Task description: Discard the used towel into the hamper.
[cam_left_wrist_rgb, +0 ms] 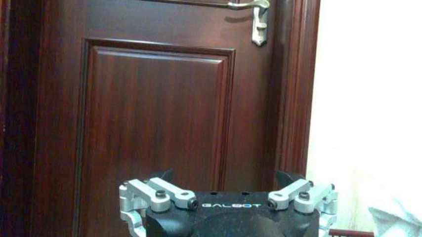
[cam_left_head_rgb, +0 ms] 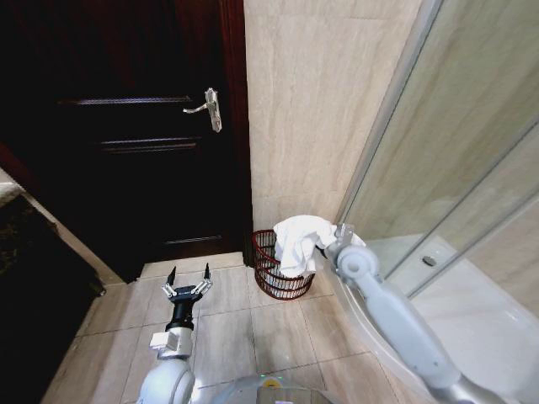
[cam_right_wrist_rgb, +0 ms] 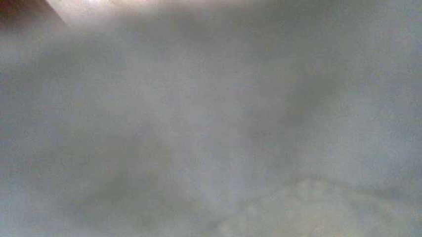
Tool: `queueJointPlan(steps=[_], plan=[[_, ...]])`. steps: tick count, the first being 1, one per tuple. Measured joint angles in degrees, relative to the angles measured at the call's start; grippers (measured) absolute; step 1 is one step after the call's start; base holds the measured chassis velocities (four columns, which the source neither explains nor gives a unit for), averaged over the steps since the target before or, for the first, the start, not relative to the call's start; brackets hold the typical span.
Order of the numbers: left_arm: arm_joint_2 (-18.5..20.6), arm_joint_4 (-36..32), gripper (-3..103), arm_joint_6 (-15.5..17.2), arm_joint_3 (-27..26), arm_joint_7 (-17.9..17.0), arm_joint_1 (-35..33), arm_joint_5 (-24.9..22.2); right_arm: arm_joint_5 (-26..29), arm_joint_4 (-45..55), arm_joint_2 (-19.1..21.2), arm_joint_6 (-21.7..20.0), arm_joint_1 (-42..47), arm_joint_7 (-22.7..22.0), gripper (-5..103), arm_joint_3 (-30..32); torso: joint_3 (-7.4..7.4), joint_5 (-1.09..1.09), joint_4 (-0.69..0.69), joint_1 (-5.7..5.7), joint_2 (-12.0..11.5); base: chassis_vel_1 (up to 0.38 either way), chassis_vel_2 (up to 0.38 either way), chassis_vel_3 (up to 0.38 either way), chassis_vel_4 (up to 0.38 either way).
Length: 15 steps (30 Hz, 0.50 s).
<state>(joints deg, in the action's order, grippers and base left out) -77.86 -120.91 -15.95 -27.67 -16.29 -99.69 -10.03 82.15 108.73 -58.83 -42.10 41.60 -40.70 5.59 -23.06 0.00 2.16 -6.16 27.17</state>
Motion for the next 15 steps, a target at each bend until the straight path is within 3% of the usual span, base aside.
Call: queueJointPlan(steps=[3,7,9,10,12,15], plan=[[0.3,0.7,100,-0.1,0.2,-0.3,0.8,0.1,7.5,-2.1,0.0,0.0,-3.4,-5.0,8,-1.7,0.0,0.0,0.0,0.0,0.0,0.0,0.0,0.0,0.0],[0.3,1.1,100,-0.1,0.4,-0.5,1.6,0.0,9.1,-5.9,-1.2,0.0,-5.3,-7.0,8,-3.0,0.0,0.0,0.0,0.0,0.0,0.0,0.0,0.0,0.0],[0.2,1.4,100,-0.1,0.7,-0.6,2.0,0.0,3.2,-8.9,-2.9,3.4,-6.2,-5.1,8,-4.0,-0.01,0.01,0.0,-0.01,0.0,0.0,0.0,0.0,0.0],[0.2,1.4,100,-0.1,0.7,-0.6,2.0,0.0,3.2,-8.9,-2.9,3.4,-6.2,-5.1,8,-4.0,-0.01,0.01,0.0,-0.01,0.0,0.0,0.0,0.0,0.0],[0.1,1.6,100,0.2,0.9,-0.6,2.2,0.0,-5.3,-10.6,-3.6,6.2,-7.0,-0.5,8,-5.1,-0.01,0.01,0.01,-0.01,0.0,0.0,0.0,0.0,0.0],[0.1,1.8,100,0.4,1.0,-0.6,2.4,0.0,-6.0,-10.6,-3.8,6.0,-8.0,-0.5,8,-5.1,-0.01,-0.01,0.0,-0.01,0.0,0.0,0.0,0.0,0.0]])
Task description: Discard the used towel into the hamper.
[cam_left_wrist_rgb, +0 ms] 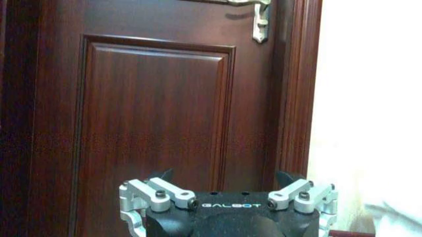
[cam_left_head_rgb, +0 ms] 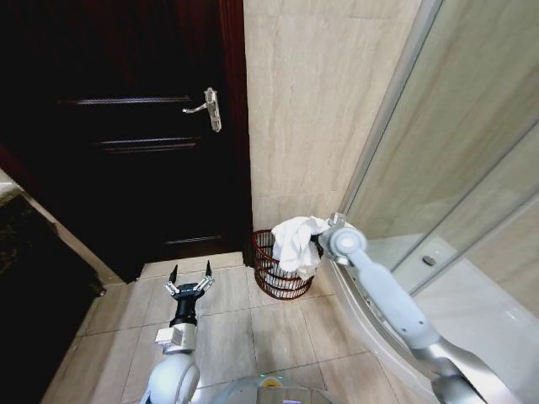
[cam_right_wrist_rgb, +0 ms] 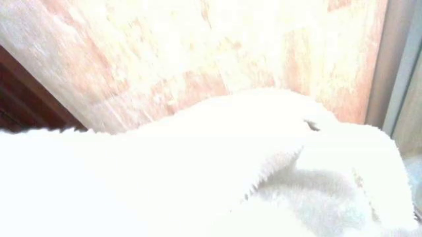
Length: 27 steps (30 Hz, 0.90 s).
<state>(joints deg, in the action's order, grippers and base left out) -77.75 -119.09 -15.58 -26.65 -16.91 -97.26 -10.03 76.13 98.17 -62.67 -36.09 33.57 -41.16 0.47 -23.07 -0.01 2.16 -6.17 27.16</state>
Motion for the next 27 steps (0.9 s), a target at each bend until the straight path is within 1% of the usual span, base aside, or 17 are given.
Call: queueJointPlan(steps=[2,10,12,14,15,17,18,20,22,23,24,26,27], plan=[[0.0,0.3,100,0.0,0.0,0.0,0.1,0.0,0.5,0.5,-0.1,0.0,-1.0,-0.9,8,0.3,0.0,0.0,0.0,0.0,0.0,0.0,0.0,0.0,0.0],[0.2,1.0,100,0.1,0.4,0.0,0.6,-0.1,0.2,2.7,0.4,0.0,-2.1,-0.8,8,1.4,0.01,0.0,0.01,0.0,0.0,0.0,0.0,0.0,0.0],[0.2,1.3,100,0.1,0.7,0.1,0.8,-0.1,-0.9,2.3,-0.1,0.2,-1.2,-0.2,8,1.1,0.01,0.0,0.0,0.0,0.0,0.0,0.0,0.0,0.0],[0.1,1.4,100,0.2,1.0,0.1,1.1,-0.1,-3.4,0.7,-1.2,0.9,0.6,1.4,8,0.7,0.01,0.01,0.0,0.0,0.0,0.0,0.0,0.0,0.0],[0.1,1.4,100,0.2,1.0,0.1,1.1,-0.1,-3.4,0.7,-1.2,0.9,0.6,1.4,8,0.7,0.01,0.01,0.0,0.0,0.0,0.0,0.0,0.0,0.0],[0.1,1.4,100,0.2,1.0,0.1,1.2,-0.1,-6.7,-1.3,-2.2,1.7,2.0,3.8,8,0.3,0.0,0.02,0.0,0.0,0.0,0.0,0.0,0.0,0.0],[0.2,1.4,100,0.2,0.9,0.1,1.1,-0.1,-7.7,-2.4,-2.7,1.8,2.6,4.3,8,0.1,0.0,0.02,0.0,0.0,0.0,0.0,0.0,0.0,0.0],[0.3,1.4,100,0.2,0.8,0.1,1.0,-0.2,-7.2,-3.0,-2.9,1.2,3.0,4.1,8,-0.1,0.0,0.01,0.01,0.0,0.0,0.0,0.0,0.0,0.0],[0.6,1.3,100,0.1,0.6,0.0,0.9,-0.4,-4.1,-3.4,-2.6,-2.2,3.1,2.7,8,-0.2,0.01,0.01,0.01,0.0,0.0,0.0,0.0,0.0,0.0],[0.6,1.3,100,0.1,0.6,0.0,0.9,-0.4,-4.1,-3.4,-2.6,-2.2,3.1,2.7,8,-0.2,0.01,0.01,0.01,0.0,0.0,0.0,0.0,0.0,0.0],[0.6,1.3,100,0.1,0.6,-0.2,0.9,-0.4,-2.0,-3.4,-2.3,-4.0,2.9,1.5,5,-0.2,0.01,0.01,0.0,0.0,0.0,0.0,0.0,0.0,0.0],[0.3,1.3,100,0.0,0.8,-0.8,1.2,-0.5,3.3,-3.8,-1.6,-5.7,1.9,-1.8,14,-0.2,0.01,0.01,0.01,0.0,0.0,0.0,0.0,0.0,0.0],[0.3,1.3,100,0.0,0.8,-0.8,1.2,-0.5,3.3,-3.8,-1.6,-5.7,1.9,-1.8,14,-0.2,0.01,0.01,0.01,0.0,0.0,0.0,0.0,0.0,0.0]])
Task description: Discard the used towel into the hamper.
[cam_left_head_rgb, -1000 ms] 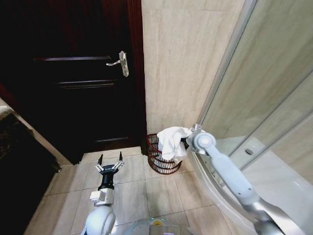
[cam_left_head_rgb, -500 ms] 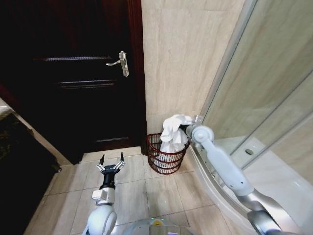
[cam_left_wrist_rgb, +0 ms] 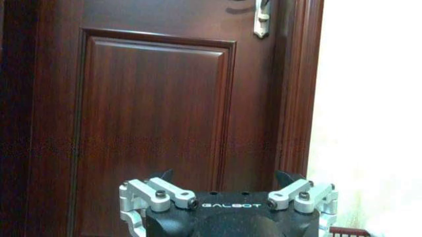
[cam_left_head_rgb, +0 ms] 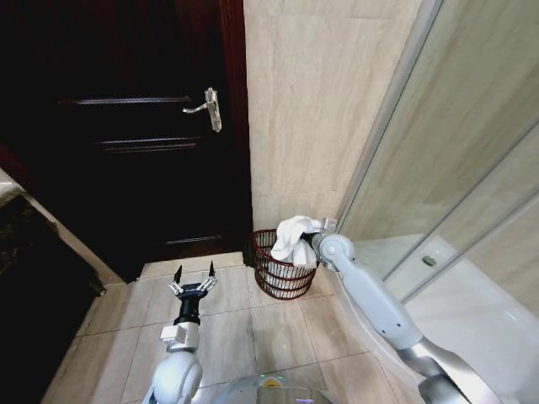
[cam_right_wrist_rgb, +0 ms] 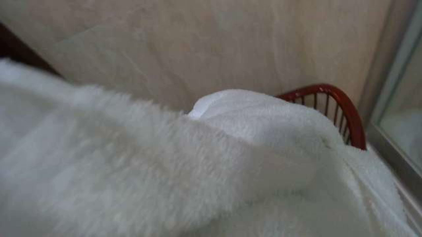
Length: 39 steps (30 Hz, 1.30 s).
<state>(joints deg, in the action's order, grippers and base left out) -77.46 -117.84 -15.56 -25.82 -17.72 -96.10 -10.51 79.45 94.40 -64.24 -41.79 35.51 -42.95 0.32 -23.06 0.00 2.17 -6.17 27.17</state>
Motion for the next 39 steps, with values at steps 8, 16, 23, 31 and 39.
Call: queueJointPlan(steps=[8,16,23,31,39], plan=[[0.6,0.0,100,0.0,0.5,-0.3,0.4,-0.2,11.5,-0.1,1.6,-0.3,-3.9,-6.7,41,0.1,0.0,0.0,-0.01,0.0,0.0,0.0,0.0,0.0,0.0],[0.8,-0.2,100,-0.1,0.9,-0.3,0.3,-0.3,7.1,0.6,1.4,-0.2,-6.0,-5.1,73,-2.0,0.0,0.0,0.0,0.0,0.0,0.0,0.0,0.0,0.0],[1.4,-0.5,100,0.2,0.5,-0.2,0.1,-0.7,4.1,3.0,1.8,-0.2,-4.4,-4.6,95,-1.8,0.0,0.0,0.0,0.0,0.0,0.0,0.0,0.0,0.0],[1.5,-0.8,100,2.2,1.0,0.1,-0.4,-0.6,1.1,6.7,3.6,-0.1,-1.0,-2.8,100,-0.1,0.0,0.01,-0.01,0.0,0.0,0.0,0.0,0.0,0.0],[1.8,-0.8,100,2.0,1.0,0.0,-0.8,-0.7,1.2,8.4,4.7,-0.1,-0.2,-4.4,100,-0.4,0.0,0.0,0.0,0.0,0.0,0.0,0.0,0.0,0.0]])
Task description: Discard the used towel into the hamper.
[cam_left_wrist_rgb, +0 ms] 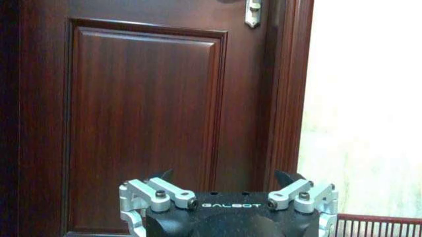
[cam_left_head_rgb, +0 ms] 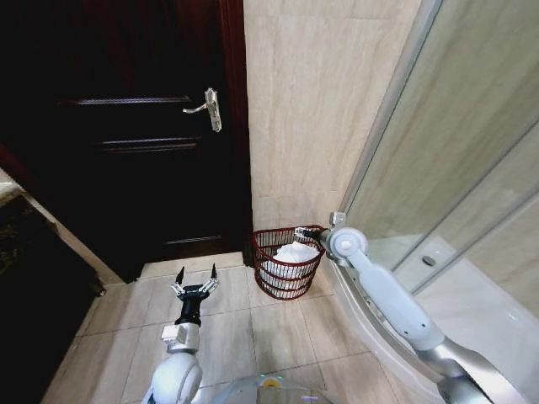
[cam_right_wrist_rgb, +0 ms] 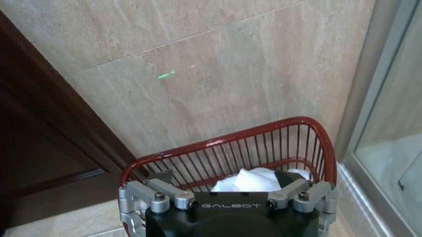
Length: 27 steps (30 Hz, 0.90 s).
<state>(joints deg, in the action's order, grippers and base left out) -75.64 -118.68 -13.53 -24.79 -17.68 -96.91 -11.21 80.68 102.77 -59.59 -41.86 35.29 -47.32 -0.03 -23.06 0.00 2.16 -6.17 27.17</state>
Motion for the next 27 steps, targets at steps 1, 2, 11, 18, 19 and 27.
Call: queueJointPlan(steps=[1,2,11,18,19,27], plan=[[0.0,0.0,100,0.0,0.0,0.0,0.0,0.0,0.0,0.0,0.0,0.0,0.0,0.0,100,0.0,0.0,0.0,0.0,0.0,0.0,0.0,0.0,0.0,0.0],[-0.1,-0.1,100,0.0,0.2,0.0,0.0,0.1,0.1,0.0,0.0,0.0,0.0,-0.2,100,0.0,0.0,0.0,0.0,0.0,0.0,0.0,0.0,0.0,0.0],[0.2,-0.8,100,0.3,0.3,-0.1,0.1,0.5,-10.0,4.9,2.3,1.9,5.8,6.3,100,1.8,0.0,0.0,0.0,0.0,0.0,0.0,0.0,0.0,0.0],[0.9,-1.3,100,0.9,-0.5,-0.3,-0.2,-0.2,-27.8,10.1,3.6,6.5,19.7,19.7,100,8.9,0.0,0.0,-0.02,0.0,0.0,0.0,0.0,0.0,0.0],[1.0,-1.3,100,1.0,-0.6,-0.3,-0.3,-0.2,-31.5,10.5,3.1,8.7,21.7,21.0,100,9.6,0.0,0.0,-0.01,0.0,0.0,0.0,0.0,0.0,0.0],[1.5,-1.2,100,1.7,-1.7,-0.2,-0.6,-0.4,-43.8,15.0,-2.4,18.3,32.2,25.7,100,14.8,0.0,-0.03,0.01,0.0,0.0,0.0,0.0,0.0,0.0]])
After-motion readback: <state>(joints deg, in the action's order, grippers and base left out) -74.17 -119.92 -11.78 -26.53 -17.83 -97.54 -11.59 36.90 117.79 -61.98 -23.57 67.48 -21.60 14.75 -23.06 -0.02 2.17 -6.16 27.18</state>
